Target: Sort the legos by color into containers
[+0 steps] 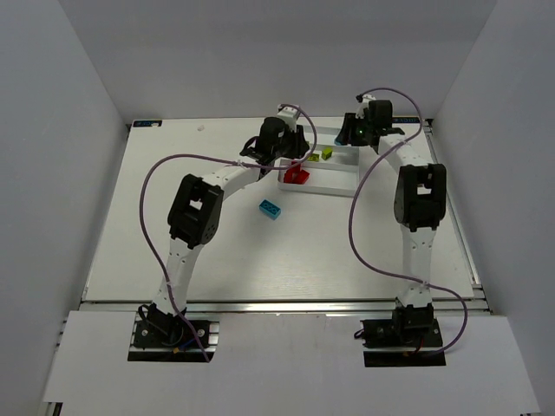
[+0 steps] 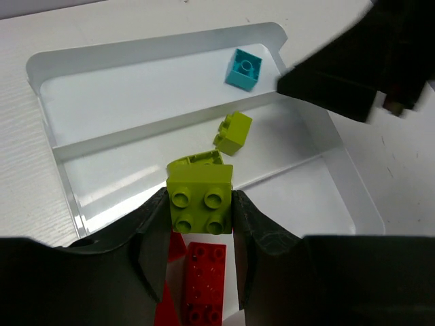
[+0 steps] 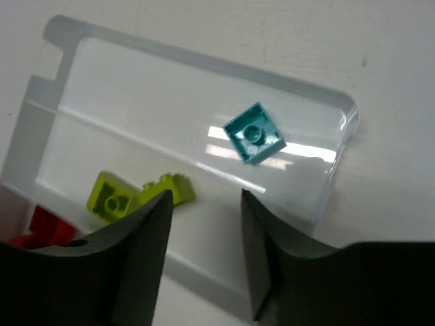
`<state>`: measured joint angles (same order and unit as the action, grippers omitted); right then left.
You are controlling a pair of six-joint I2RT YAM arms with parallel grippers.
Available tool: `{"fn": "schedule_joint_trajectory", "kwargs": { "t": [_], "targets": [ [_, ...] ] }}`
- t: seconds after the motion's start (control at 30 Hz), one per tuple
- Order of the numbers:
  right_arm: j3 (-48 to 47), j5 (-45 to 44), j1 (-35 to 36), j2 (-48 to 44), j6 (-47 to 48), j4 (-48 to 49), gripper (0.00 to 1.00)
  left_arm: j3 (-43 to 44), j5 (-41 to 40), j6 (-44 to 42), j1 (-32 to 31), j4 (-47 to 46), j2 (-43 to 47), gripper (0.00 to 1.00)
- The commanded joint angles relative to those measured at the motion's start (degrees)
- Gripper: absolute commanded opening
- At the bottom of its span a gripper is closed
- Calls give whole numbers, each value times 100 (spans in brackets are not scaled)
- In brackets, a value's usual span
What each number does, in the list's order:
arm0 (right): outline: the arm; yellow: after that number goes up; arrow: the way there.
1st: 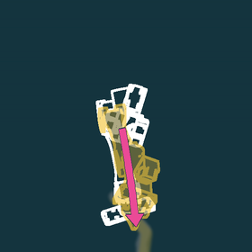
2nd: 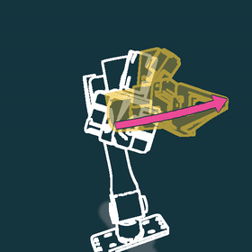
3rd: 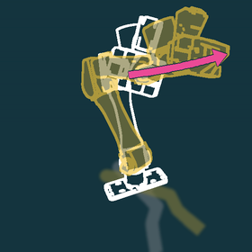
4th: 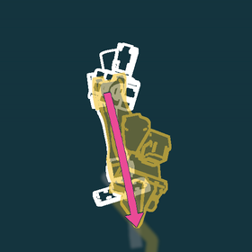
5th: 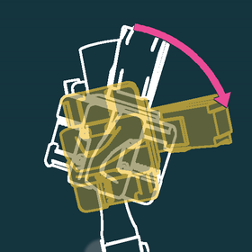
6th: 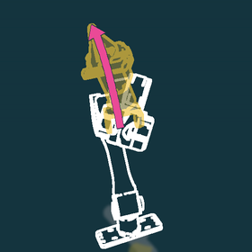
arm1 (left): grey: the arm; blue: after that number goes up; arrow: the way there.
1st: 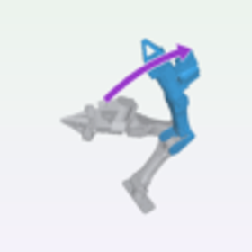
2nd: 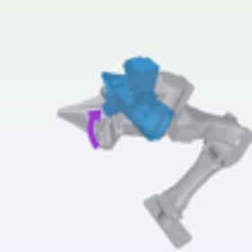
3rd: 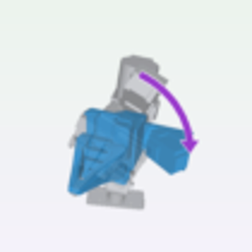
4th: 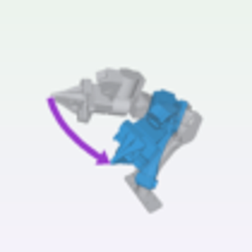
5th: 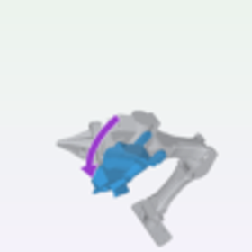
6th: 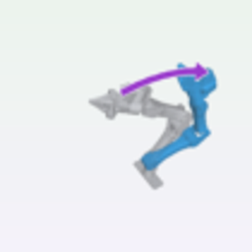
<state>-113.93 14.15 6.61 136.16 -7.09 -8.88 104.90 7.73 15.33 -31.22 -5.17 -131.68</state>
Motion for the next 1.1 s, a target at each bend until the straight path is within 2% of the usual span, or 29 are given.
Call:
{"fn": "schedule_joint_trajectory", "kwargs": {
  "t": [0.0,0.03,0.07,0.1,0.2,0.27,0.3,0.33,0.37,0.43,0.47,0.5,0.53,0.63,0.73,0.87,0.93,0.97,1.0,1.03,1.07],
  "targets": [
    [834,438,-142,-1527,-178,403,48,381,-236,-109,11,-186,-41,0],
    [1281,648,-273,-1870,-222,579,41,443,-280,-170,11,-204,-94,0],
    [1747,1224,-335,-2631,-222,764,12,504,-367,-197,11,-186,-156,0],
    [2665,1448,-406,-3038,-362,1183,0,679,-421,-223,11,-160,-287,0],
    [4013,2169,-591,-4358,-486,1451,0,1004,-526,-268,11,-107,-499,0],
    [4430,2521,-793,-5103,-364,1337,0,1155,-562,-285,11,33,-683,0],
    [4606,2609,-837,-5325,-302,1337,2,1216,-597,-285,11,68,-727,0],
    [4904,2723,-872,-5519,-214,1293,23,1208,-632,-277,11,103,-763,1],
    [4985,2811,-933,-5791,-135,1241,31,1199,-658,-259,11,104,-772,4],
    [5082,2969,-960,-6047,14,987,53,1155,-667,-171,11,139,-789,20],
    [5108,3058,-1004,-6101,32,933,55,1155,-658,-145,11,165,-789,29],
    [5144,3128,-1021,-6145,67,915,56,1147,-658,-110,11,226,-798,46],
    [5231,3181,-1022,-6180,111,906,58,1120,-641,-92,11,253,-781,50],
    [5337,3216,-1004,-6181,295,898,58,1059,-641,-92,11,350,-684,62],
    [5320,3496,-934,-6006,909,424,58,971,-676,-118,11,350,-403,72],
    [5232,3516,-776,-5759,1561,-200,60,804,-667,-197,11,385,132,75],
    [5179,3385,-479,-5671,2043,-534,57,620,-658,-189,11,481,624,72],
    [5153,3297,-398,-5627,2202,-657,55,271,-676,-180,11,482,861,63],
    [5100,3226,-110,-5583,2325,-850,52,33,-685,-110,63,682,1098,50],
    [5065,3086,180,-5435,2614,-965,45,-266,-937,-49,64,710,1709,30],
    [5047,2980,522,-5355,2703,-1027,40,-965,-1061,65,133,728,2046,0]
  ]
}}
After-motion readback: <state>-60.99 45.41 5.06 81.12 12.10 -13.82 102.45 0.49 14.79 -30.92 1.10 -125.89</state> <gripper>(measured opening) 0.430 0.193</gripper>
